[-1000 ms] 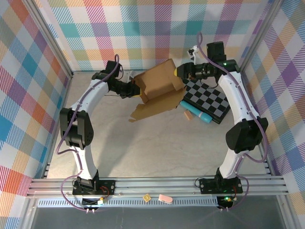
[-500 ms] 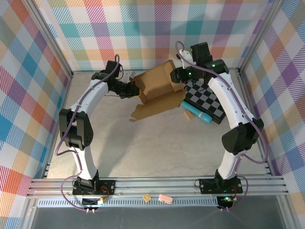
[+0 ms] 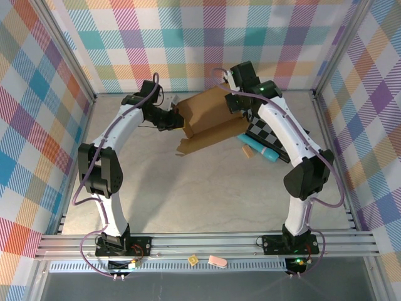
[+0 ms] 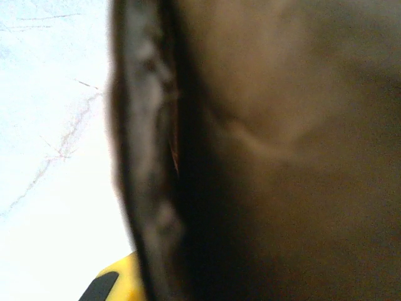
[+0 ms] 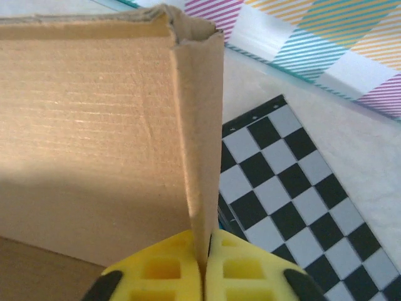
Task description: Fold the paper box
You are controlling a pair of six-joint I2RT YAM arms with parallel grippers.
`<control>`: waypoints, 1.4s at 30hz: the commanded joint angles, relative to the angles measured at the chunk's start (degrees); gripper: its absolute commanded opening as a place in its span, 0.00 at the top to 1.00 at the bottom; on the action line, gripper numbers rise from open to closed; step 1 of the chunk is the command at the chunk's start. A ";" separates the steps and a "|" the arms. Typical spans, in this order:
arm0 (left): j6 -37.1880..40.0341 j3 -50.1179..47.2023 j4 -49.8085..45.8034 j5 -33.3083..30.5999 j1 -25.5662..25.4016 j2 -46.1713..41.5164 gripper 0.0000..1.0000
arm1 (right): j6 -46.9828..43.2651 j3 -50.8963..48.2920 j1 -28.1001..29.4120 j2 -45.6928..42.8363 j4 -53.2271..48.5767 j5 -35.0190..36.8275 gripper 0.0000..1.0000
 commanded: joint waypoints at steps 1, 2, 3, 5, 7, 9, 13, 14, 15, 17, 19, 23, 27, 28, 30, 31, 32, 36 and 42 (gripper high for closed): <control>1.77 1.14 0.93 3.12 -2.55 -2.57 1.00 | -0.09 1.60 2.38 0.75 1.39 3.68 1.00; 1.53 1.35 0.95 2.77 -2.70 -2.56 1.00 | -0.10 1.59 2.53 0.88 1.51 4.51 1.00; 1.22 1.56 0.91 2.34 -2.90 -2.57 1.00 | -0.04 1.58 2.66 0.92 1.53 5.42 1.00; 0.54 2.00 0.71 1.58 -3.23 -2.49 1.00 | -0.06 1.50 2.99 1.03 1.62 7.12 1.00; 0.09 2.35 0.69 0.99 -3.56 -2.49 1.00 | -2.04 1.15 3.32 0.89 1.88 8.78 1.00; -0.18 2.54 0.60 0.53 -3.80 -2.53 1.00 | -2.55 0.72 3.61 0.81 2.22 9.67 1.00; -0.59 2.71 0.73 0.60 -3.89 -2.66 1.00 | -3.34 0.52 4.06 1.27 2.52 13.00 1.00; -0.69 2.70 0.85 0.60 -3.96 -2.59 1.00 | -3.60 0.58 4.21 1.55 2.58 14.08 1.00; -0.79 2.71 0.94 0.60 -3.98 -2.58 1.00 | -3.62 0.53 4.29 1.76 2.67 15.42 0.98; -1.04 2.87 1.07 0.60 -4.07 -2.57 1.00 | -3.67 0.82 4.58 2.46 2.50 18.70 0.99; -1.33 2.98 1.03 0.52 -4.09 -2.48 1.00 | -3.90 1.55 4.94 3.76 2.08 24.44 1.00; -1.99 3.16 1.37 0.82 -4.22 -2.41 1.00 | -2.38 2.38 5.50 5.60 0.58 31.54 1.00; -2.70 3.15 1.65 0.78 -4.59 -2.32 1.00 | -1.16 3.28 6.74 7.30 0.20 39.03 1.00; -2.74 3.07 1.65 0.74 -4.72 -2.24 1.00 | -1.08 3.51 7.08 7.59 0.26 40.27 1.00; -2.81 2.91 1.73 0.63 -4.92 -2.22 1.00 | -1.06 4.16 7.98 8.11 0.46 42.36 1.00; -2.83 2.88 1.72 0.54 -4.95 -2.22 1.00 | -1.16 4.52 8.24 8.34 0.48 42.96 1.00; -2.83 2.80 1.77 0.43 -5.03 -2.22 1.00 | -1.01 4.92 8.57 8.48 0.18 43.00 1.00; -3.09 2.80 1.91 0.17 -5.30 -2.22 1.00 | -0.98 4.97 9.52 8.27 -0.22 41.91 1.00; -3.51 2.67 2.15 -0.28 -5.52 -2.49 1.00 | 3.36 5.85 9.07 6.45 -2.78 32.04 1.00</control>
